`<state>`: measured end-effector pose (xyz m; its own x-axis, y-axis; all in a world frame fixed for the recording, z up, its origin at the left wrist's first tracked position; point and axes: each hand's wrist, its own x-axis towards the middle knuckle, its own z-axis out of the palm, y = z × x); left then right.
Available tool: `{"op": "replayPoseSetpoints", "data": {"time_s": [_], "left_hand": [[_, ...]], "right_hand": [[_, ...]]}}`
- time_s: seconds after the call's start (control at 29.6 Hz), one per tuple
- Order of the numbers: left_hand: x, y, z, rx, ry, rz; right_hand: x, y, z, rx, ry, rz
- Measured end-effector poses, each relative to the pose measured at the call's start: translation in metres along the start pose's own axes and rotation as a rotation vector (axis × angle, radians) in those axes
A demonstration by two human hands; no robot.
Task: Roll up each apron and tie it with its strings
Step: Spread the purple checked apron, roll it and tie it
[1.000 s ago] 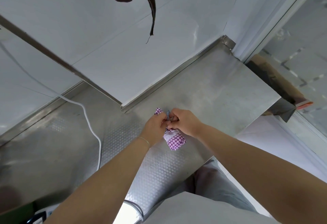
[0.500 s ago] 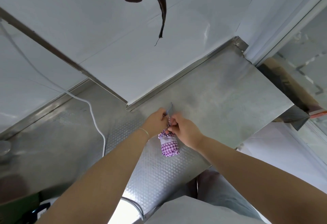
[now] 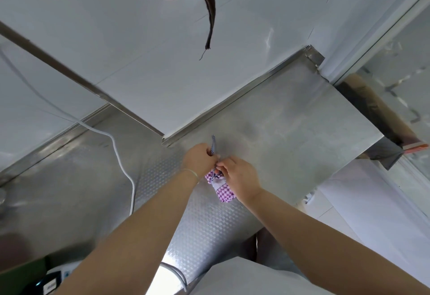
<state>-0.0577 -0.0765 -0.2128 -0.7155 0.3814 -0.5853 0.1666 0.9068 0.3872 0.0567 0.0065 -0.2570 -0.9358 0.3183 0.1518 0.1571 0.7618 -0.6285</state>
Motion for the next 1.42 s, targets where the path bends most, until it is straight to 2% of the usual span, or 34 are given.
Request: {"op": "replayPoseSetpoints", "data": {"time_s": [0.07, 0.2, 0.34, 0.44, 0.51, 0.64, 0.81, 0.95, 1.12, 1.28, 1.42], "left_hand": [[0.0, -0.002, -0.001, -0.029, -0.006, -0.039], [0.005, 0.0, -0.003, -0.03, -0.084, -0.053], [0.002, -0.003, -0.008, -0.264, -0.144, -0.078], [-0.013, -0.007, -0.005, -0.58, -0.027, -0.139], [-0.021, -0.012, 0.006, -0.701, 0.1, -0.17], [-0.037, -0.012, 0.02, -0.549, 0.283, -0.061], [-0.05, -0.023, 0.03, -0.406, 0.272, 0.141], [-0.05, -0.036, 0.041, -0.257, 0.308, 0.176], [-0.047, -0.04, 0.042, -0.205, 0.371, 0.263], [-0.041, -0.045, 0.039, -0.141, 0.361, 0.297], [-0.045, -0.041, 0.039, -0.118, 0.383, 0.249]], "right_hand": [[-0.004, 0.006, 0.003, -0.016, 0.01, -0.09], [-0.004, 0.013, 0.006, 0.001, 0.05, -0.135], [-0.004, 0.017, 0.006, 0.001, 0.03, -0.221], [0.003, 0.013, 0.001, -0.011, 0.045, -0.25], [0.007, 0.011, 0.001, -0.031, 0.063, -0.258], [0.007, 0.014, 0.006, -0.04, 0.024, -0.247], [-0.005, 0.017, 0.011, -0.01, -0.034, -0.141], [-0.008, 0.011, 0.012, 0.098, -0.112, -0.009], [0.0, 0.0, 0.003, 0.303, -0.286, 0.135], [0.015, 0.0, -0.003, 0.606, -0.593, 0.458], [0.02, 0.003, -0.003, 0.711, -0.687, 0.589]]}}
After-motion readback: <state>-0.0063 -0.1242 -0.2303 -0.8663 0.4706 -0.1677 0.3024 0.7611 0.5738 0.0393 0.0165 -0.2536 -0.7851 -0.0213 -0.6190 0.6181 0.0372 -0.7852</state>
